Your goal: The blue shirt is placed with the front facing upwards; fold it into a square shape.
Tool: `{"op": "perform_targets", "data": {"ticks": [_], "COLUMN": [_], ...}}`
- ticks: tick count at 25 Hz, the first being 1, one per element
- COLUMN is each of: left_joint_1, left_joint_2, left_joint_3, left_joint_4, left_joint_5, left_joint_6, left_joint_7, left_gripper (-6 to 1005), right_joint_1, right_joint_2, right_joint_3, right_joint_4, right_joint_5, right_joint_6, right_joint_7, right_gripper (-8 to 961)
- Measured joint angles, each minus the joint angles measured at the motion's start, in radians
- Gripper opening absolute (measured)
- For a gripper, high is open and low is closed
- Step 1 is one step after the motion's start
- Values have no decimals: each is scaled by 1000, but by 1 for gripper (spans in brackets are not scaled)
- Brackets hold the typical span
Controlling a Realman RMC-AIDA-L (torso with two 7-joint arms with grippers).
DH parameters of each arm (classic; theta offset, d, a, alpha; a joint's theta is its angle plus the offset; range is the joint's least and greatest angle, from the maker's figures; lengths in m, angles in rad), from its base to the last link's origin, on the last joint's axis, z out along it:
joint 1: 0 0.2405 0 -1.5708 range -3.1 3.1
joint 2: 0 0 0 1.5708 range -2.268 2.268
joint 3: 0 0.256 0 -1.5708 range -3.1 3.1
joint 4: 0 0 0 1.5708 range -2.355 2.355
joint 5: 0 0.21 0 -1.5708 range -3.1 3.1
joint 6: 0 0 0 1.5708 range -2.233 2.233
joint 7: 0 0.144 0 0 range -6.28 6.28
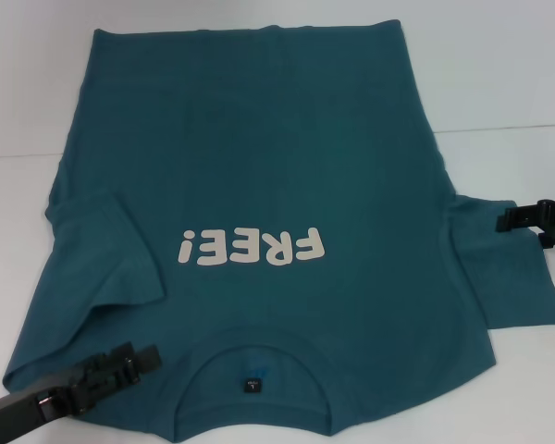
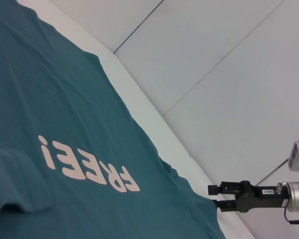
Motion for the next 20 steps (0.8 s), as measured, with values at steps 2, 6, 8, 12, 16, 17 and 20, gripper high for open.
{"op": "perform_targets", "data": {"ticks": [2, 6, 8, 12, 16, 17, 20], "left_joint_1": [0, 0, 0, 0, 0, 0, 0], "left_joint_2": [0, 0, 0, 0, 0, 0, 0], "left_joint_3": [0, 0, 0, 1, 2, 2, 2], "left_joint_4": [0, -1, -2, -2, -2, -2, -2], "left_joint_5": [0, 0, 0, 0, 0, 0, 0], "left_joint_6": [-1, -2, -2, -4, -4, -4, -4], "left_joint_7": [1, 2, 2, 2, 2, 2, 2], "left_gripper": [766, 766, 766, 766, 766, 766, 766], "right_joint_1": [0, 2, 4, 15, 22, 23, 23], "right_joint_2": [2, 12, 14, 17, 22, 22, 23], "right_joint_3": [-1, -5, -7, -13, -11, -8, -8], "right_joint_4": [1, 1, 1, 12, 21, 22, 22], "right_joint_5": [0, 0, 0, 0, 6, 9, 39], "right_joint_6": [4, 7, 10, 19, 22, 20, 9], "right_joint_7": [-1, -12, -12, -15, -26, -29, -48], "right_gripper": [789, 787, 786, 784, 781, 781, 779]}}
